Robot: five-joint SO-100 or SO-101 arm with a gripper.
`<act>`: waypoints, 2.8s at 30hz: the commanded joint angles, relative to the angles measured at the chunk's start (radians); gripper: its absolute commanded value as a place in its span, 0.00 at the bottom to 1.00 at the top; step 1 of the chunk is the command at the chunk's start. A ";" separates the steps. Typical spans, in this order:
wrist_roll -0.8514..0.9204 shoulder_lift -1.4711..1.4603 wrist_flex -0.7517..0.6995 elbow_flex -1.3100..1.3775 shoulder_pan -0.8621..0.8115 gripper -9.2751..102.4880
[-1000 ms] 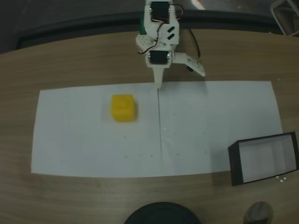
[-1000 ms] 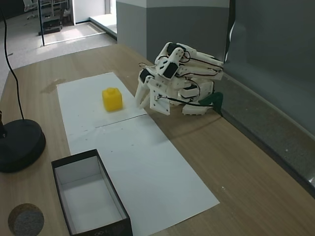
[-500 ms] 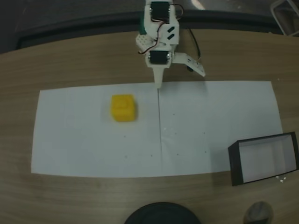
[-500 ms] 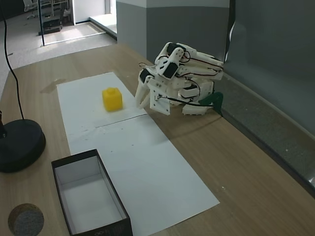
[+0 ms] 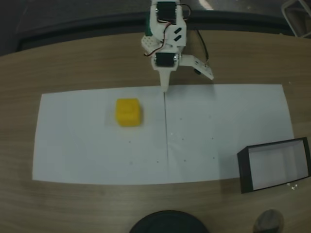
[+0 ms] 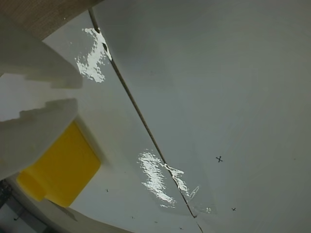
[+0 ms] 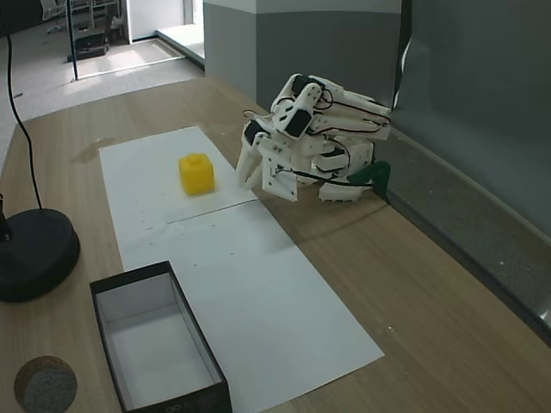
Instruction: Grab a yellow square and put it in the box.
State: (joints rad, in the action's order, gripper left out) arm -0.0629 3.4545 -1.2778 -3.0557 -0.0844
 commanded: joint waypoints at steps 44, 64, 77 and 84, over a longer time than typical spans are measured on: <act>0.244 -0.327 0.163 0.413 -0.319 0.40; 0.256 -1.531 -0.087 1.094 -0.402 0.42; 0.249 -1.770 0.015 1.152 -0.407 0.42; 0.249 -1.838 0.078 1.152 -0.394 0.27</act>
State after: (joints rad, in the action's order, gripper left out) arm 0.1917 1.6107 -1.2042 -1.9466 -0.4817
